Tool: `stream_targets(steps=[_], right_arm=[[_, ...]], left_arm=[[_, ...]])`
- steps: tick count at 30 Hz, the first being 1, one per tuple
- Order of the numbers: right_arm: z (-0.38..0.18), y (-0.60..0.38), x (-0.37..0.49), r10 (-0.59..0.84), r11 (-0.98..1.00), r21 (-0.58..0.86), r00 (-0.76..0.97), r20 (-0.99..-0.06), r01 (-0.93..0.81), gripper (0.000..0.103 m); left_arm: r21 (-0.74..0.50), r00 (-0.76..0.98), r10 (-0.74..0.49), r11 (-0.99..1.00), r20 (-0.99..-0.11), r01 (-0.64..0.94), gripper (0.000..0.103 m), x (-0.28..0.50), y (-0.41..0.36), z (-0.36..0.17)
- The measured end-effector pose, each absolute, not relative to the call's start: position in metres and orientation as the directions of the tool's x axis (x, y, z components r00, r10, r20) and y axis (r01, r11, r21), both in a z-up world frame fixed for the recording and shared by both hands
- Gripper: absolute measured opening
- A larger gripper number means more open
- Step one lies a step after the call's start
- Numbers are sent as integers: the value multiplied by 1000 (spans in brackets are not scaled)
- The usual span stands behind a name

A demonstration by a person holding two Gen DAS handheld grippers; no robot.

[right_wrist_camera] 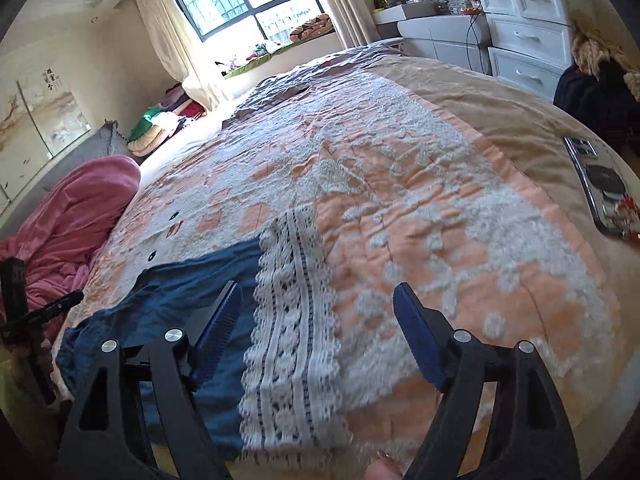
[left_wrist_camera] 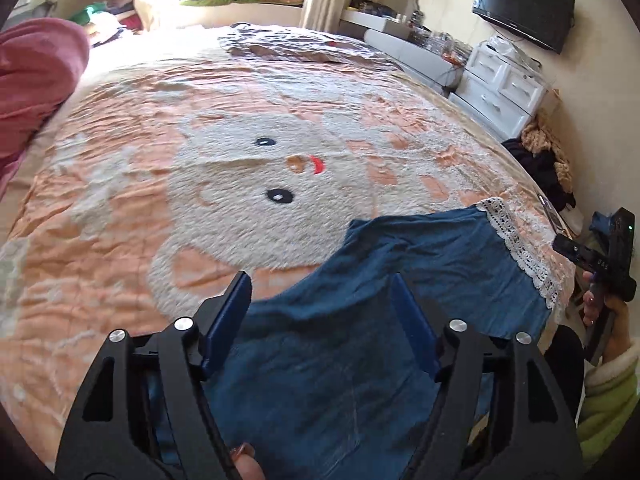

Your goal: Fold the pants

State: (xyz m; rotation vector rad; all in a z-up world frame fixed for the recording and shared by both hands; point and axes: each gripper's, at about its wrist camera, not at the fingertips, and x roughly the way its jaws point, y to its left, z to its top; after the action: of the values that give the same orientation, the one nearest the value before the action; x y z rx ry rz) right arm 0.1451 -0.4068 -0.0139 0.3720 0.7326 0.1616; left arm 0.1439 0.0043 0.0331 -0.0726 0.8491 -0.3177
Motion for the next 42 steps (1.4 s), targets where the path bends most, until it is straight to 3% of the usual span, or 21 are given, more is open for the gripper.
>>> stream_targets(steps=[10, 19, 20, 21, 22, 24, 26, 29, 34, 39, 42], right_arm=[[-37, -385, 118, 244, 939, 342, 663, -708, 19, 77], [-43, -379, 120, 226, 938, 341, 641, -733, 59, 77], [-44, -379, 121, 227, 938, 343, 640, -734, 60, 77], [-44, -380, 122, 224, 938, 341, 640, -735, 63, 77], [-44, -379, 123, 224, 939, 339, 637, -737, 62, 77], [-41, -376, 126, 213, 949, 313, 638, -740, 46, 66], [-38, -372, 128, 186, 963, 266, 635, -750, 32, 26], [-29, -369, 124, 216, 960, 280, 645, -733, -4, 21], [-35, -362, 112, 190, 973, 228, 621, -761, -18, 20], [-42, -373, 110, 207, 962, 271, 608, -766, 14, 21], [-43, -372, 110, 160, 972, 230, 608, -778, 38, 39]], left_arm=[[-221, 637, -139, 974, -758, -51, 77, 50, 115, 20], [-230, 596, -152, 972, -788, -56, 79, 59, 105, -5], [-229, 600, -150, 972, -786, -58, 76, 62, 105, -7], [-228, 592, -144, 971, -793, -70, 45, 66, 104, -11], [-219, 575, -132, 972, -807, -84, 36, 69, 103, -15], [-200, 583, -119, 977, -803, -76, 31, 70, 104, -13], [-200, 594, -130, 978, -794, -54, 29, 71, 108, -4], [-189, 626, -124, 981, -770, -39, 26, 71, 120, 15], [-188, 579, -136, 982, -804, -30, 27, 72, 130, -9], [-202, 590, -146, 979, -794, -30, 27, 60, 132, -14], [-170, 593, -121, 985, -796, -28, 33, 61, 131, -14]])
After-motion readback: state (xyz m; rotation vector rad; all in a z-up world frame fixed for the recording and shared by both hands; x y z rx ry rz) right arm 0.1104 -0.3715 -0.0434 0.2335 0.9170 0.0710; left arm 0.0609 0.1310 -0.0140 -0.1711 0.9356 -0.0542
